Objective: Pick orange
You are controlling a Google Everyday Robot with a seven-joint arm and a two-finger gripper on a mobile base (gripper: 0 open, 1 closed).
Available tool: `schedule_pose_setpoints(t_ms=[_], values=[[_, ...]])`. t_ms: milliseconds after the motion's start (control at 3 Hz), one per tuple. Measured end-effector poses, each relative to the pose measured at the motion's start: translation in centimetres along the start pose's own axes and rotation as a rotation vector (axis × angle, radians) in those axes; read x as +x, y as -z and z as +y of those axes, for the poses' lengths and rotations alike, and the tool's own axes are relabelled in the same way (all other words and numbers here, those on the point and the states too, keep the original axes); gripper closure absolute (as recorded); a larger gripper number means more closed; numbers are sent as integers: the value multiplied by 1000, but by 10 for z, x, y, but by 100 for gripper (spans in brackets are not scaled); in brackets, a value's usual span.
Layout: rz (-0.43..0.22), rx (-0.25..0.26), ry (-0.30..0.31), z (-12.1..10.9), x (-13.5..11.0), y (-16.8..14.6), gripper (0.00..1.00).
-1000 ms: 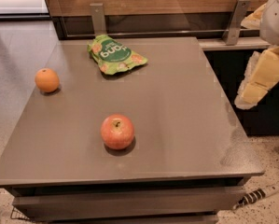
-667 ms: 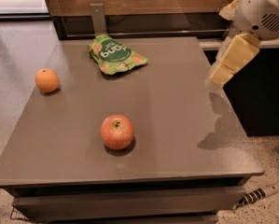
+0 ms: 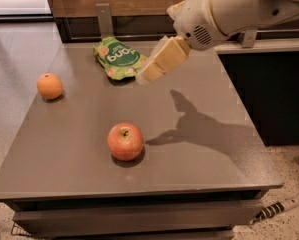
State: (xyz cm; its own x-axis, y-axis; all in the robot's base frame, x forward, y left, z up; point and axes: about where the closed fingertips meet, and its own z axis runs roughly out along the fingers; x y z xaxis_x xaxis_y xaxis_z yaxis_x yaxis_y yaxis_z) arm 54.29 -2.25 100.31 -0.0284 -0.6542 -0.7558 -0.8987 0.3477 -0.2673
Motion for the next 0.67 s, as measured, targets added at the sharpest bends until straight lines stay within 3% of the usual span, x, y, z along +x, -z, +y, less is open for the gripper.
schedule_pose_setpoints(t_ms=[333,667], values=[[-100,53,13,9,-33,-36,0],[-108,72,14,4,-36,-33,0]])
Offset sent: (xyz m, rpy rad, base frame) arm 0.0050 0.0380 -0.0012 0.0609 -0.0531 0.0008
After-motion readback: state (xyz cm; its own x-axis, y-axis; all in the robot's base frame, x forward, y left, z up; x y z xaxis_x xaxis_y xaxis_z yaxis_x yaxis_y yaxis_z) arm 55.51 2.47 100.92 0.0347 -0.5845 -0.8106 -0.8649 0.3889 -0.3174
